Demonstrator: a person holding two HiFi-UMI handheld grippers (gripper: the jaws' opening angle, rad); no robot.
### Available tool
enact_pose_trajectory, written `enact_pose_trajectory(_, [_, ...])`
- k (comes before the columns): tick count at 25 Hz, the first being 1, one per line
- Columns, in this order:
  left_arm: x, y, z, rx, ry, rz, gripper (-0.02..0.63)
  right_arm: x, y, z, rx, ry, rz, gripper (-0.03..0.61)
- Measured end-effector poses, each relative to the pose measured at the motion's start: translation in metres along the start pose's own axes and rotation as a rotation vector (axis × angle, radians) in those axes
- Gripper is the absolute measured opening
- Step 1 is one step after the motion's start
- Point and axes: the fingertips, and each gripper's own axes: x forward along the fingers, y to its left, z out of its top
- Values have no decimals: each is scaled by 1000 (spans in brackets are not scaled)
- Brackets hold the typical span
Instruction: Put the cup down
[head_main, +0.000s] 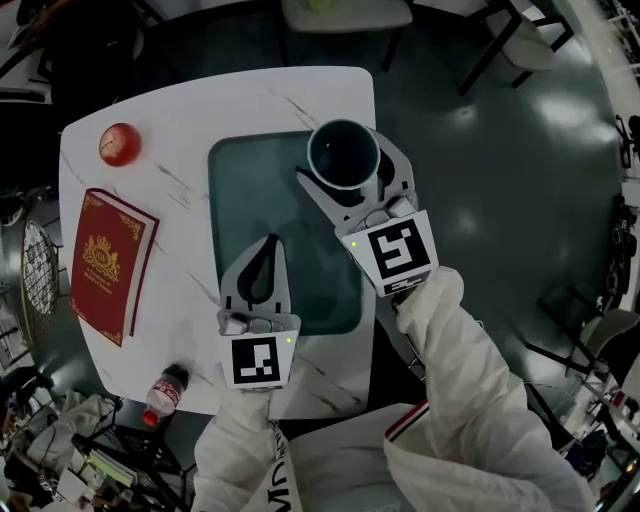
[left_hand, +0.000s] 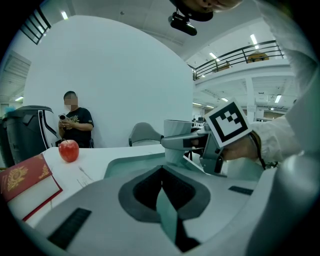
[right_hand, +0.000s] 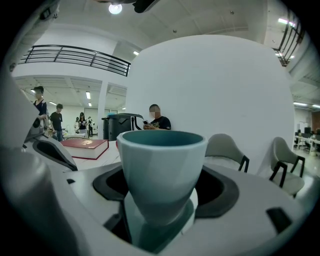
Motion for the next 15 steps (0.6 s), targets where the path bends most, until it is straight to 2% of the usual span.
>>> enact_pose_trajectory(15, [7, -10, 2, 12, 11, -13, 11, 18, -17, -9, 3, 20, 12, 377])
